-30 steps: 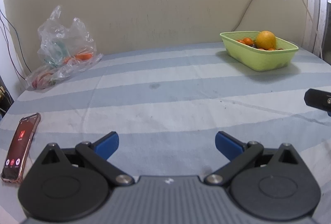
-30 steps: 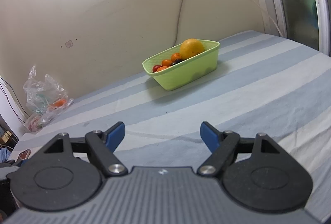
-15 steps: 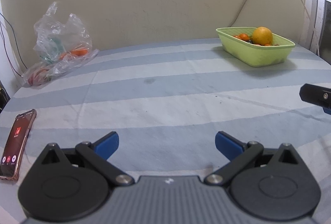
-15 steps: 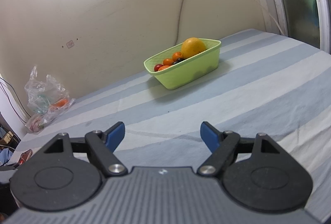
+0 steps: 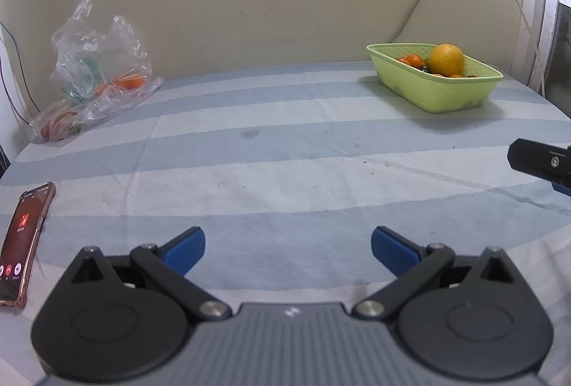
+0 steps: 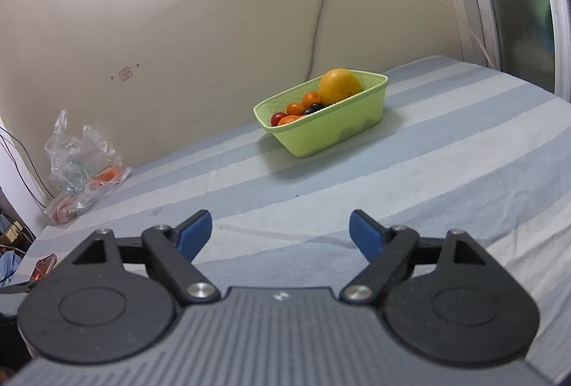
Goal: Organize fruits
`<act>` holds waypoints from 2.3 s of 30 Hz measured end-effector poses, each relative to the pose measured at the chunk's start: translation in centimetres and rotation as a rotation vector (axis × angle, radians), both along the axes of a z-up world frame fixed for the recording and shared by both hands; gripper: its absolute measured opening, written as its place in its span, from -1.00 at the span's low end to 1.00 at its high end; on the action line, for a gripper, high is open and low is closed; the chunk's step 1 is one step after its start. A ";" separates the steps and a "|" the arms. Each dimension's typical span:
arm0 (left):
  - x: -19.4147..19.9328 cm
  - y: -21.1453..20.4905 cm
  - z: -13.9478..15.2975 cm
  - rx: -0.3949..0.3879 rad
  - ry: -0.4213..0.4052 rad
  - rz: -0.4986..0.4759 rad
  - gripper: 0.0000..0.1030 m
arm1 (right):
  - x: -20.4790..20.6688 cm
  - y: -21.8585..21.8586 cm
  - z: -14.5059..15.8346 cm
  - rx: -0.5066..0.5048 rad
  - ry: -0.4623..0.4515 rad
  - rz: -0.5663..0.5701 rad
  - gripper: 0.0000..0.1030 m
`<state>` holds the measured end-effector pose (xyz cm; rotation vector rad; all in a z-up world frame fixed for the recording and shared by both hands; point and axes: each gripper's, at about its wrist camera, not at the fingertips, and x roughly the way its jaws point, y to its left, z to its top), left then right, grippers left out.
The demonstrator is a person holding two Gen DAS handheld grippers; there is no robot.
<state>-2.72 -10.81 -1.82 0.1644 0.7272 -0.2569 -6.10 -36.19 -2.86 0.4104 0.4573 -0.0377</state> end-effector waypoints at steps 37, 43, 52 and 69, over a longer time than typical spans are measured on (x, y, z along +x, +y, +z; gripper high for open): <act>-0.2 0.3 0.4 -0.017 -0.040 0.032 1.00 | -0.2 1.0 0.0 -0.012 0.002 0.026 0.68; 0.2 0.4 0.1 -0.023 -0.021 0.037 1.00 | -0.1 1.3 0.1 -0.021 0.004 0.022 0.68; 0.4 0.4 -0.2 -0.022 0.002 0.020 1.00 | 0.1 1.6 0.2 -0.039 0.004 0.009 0.68; 0.3 0.1 -0.2 0.019 -0.033 0.017 1.00 | 0.6 1.6 -0.1 -0.036 0.015 0.007 0.68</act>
